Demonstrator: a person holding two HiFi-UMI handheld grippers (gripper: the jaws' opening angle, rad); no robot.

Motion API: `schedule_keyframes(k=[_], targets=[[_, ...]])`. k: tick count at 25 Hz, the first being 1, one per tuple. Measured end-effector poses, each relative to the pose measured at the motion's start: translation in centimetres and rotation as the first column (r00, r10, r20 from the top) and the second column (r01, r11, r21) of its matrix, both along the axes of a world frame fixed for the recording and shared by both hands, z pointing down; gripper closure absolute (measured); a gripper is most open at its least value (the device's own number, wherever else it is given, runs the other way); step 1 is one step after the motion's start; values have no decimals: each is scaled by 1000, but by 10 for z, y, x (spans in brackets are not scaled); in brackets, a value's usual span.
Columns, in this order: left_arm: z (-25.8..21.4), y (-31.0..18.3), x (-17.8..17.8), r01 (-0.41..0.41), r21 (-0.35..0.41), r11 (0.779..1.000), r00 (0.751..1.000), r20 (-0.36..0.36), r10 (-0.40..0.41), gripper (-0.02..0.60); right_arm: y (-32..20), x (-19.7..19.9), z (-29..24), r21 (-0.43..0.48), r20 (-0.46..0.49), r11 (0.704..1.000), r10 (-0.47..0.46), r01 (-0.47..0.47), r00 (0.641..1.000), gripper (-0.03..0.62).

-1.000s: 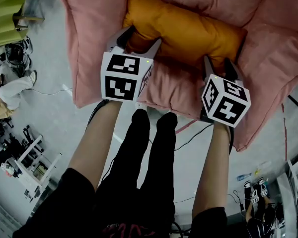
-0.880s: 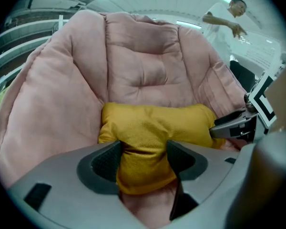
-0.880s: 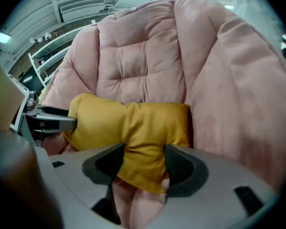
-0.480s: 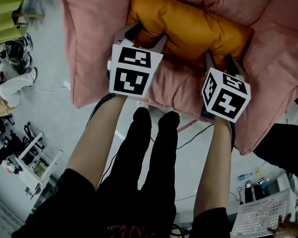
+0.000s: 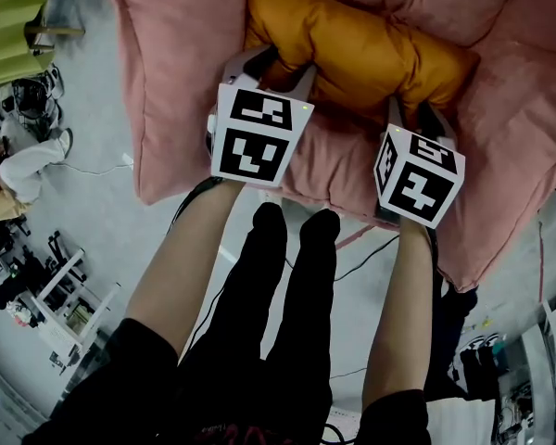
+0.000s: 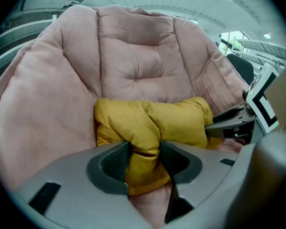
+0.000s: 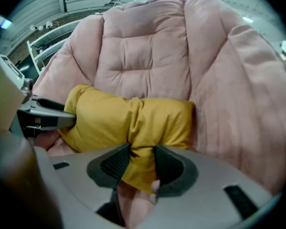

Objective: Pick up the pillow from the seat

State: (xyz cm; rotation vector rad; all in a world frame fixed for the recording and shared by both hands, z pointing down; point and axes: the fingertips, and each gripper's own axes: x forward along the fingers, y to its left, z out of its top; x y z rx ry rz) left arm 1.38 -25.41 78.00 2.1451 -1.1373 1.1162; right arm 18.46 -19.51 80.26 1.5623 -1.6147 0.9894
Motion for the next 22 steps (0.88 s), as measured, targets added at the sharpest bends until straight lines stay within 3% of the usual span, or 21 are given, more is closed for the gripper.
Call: schedule_keyframes(k=[12,22], targets=[[-14,4,-3,6,23,1000,998,-64,-5,468,2,-4,-16,74,-13,997,9,-8,1000,474],[-43,7,-1,11,131,991,994,-112,4,494,6,2,-38,127,-23,992,20,-17,1000,503]])
